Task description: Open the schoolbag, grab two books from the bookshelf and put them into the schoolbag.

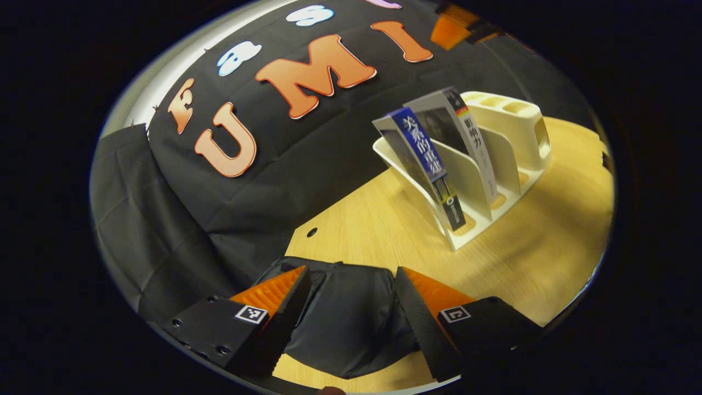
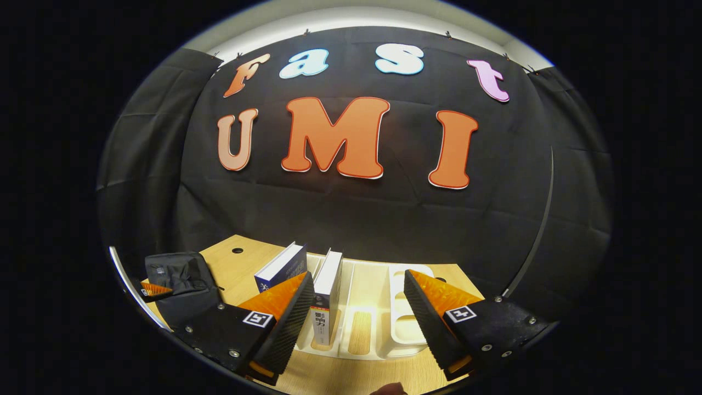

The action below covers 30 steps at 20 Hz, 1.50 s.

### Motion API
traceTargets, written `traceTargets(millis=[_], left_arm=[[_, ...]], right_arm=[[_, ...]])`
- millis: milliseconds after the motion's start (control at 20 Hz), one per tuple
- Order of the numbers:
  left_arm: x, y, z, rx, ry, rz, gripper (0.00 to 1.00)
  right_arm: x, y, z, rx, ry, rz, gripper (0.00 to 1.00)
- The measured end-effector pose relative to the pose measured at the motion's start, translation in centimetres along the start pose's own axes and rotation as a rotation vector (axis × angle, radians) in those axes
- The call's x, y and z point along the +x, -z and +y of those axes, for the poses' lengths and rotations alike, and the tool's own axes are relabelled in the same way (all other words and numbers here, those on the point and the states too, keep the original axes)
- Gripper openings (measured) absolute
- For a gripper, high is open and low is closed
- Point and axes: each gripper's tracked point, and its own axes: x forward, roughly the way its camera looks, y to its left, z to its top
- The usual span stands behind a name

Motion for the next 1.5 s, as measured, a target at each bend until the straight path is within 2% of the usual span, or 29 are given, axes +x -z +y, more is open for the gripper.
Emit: traceTargets(millis=[100,250,650,900,1150,1250,1400,1450,1500], left_arm=[[-0.5,1.2,0.7,0.057,0.004,0.04,0.99],[-1.1,2.4,1.1,0.09,0.012,0.101,0.99],[-1.1,3.6,4.6,0.259,-0.101,0.132,0.98],[-0.9,3.9,5.9,0.299,-0.153,0.166,0.97],[0.0,4.6,5.9,0.286,-0.123,0.213,0.95],[0.3,5.1,4.8,0.259,-0.056,0.247,0.9],[0.4,5.3,3.1,0.208,0.049,0.263,0.67],[0.6,5.4,2.7,0.199,0.081,0.27,0.44],[0.6,5.4,2.7,0.194,0.103,0.276,0.35]], right_arm=[[0.0,0.2,-0.1,-0.001,0.008,0.009,0.98],[0.0,0.3,-0.2,-0.002,0.022,0.015,0.98],[-0.1,0.5,-0.5,-0.019,0.039,0.032,0.98],[-0.2,0.5,-0.4,-0.028,0.044,0.033,0.98],[-0.4,0.0,-0.4,-0.038,0.077,0.024,0.98],[-0.5,-0.2,-0.3,-0.035,0.101,0.028,0.98],[-1.2,-0.4,-0.2,-0.039,0.156,0.029,0.98],[-1.5,-0.4,-0.2,-0.041,0.17,0.031,0.98],[-1.9,-0.3,-0.2,-0.042,0.177,0.034,0.98]])
